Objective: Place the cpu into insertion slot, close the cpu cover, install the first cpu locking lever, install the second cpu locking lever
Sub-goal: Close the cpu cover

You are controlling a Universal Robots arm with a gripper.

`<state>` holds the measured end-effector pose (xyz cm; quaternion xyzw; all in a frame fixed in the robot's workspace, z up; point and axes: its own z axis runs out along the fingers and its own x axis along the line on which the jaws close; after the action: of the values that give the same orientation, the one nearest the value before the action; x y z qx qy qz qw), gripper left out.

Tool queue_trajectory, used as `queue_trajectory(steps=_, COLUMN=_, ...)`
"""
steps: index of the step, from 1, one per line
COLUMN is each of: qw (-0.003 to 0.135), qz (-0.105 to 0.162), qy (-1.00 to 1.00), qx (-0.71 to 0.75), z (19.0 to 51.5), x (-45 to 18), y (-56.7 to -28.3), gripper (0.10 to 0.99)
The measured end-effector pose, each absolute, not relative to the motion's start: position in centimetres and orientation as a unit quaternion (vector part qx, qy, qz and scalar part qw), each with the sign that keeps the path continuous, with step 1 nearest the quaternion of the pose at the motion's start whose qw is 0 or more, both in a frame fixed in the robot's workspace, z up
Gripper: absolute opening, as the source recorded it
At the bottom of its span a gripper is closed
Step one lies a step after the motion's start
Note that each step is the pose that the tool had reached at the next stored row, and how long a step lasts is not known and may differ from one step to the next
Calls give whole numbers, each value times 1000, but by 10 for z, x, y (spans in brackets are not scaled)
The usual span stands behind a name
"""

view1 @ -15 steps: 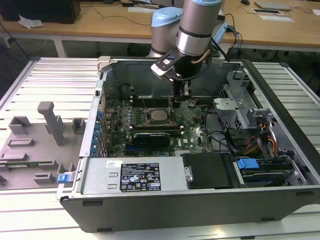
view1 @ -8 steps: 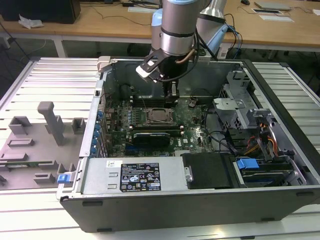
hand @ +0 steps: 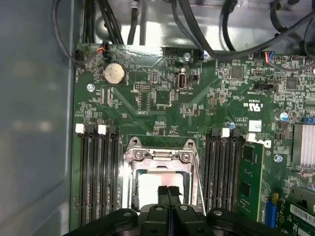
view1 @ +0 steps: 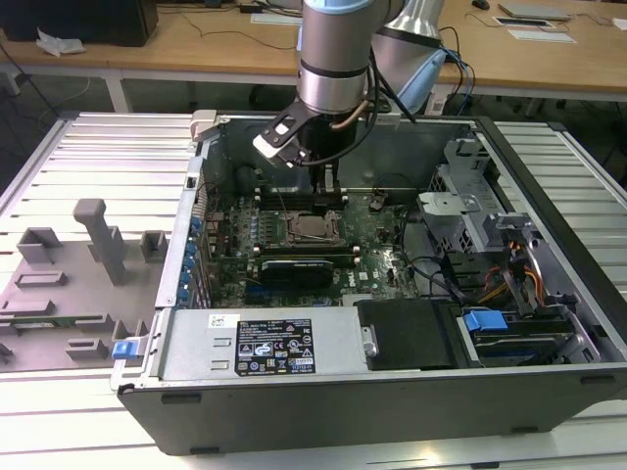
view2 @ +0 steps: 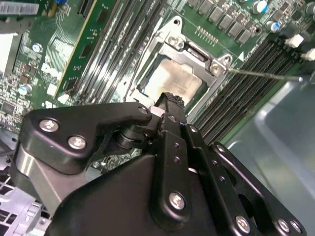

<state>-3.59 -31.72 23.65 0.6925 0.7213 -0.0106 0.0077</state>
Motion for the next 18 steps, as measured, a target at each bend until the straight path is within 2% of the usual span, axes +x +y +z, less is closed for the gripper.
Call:
queue_trajectory(steps=8, qw=8, qz=-11, qy=723, qx=691, z=235, x=-39, y=-318, gripper=106)
queue_trajectory(steps=18, qw=9, qz=-10, qy=807, qx=591, z=235, x=-39, y=-318, gripper=106)
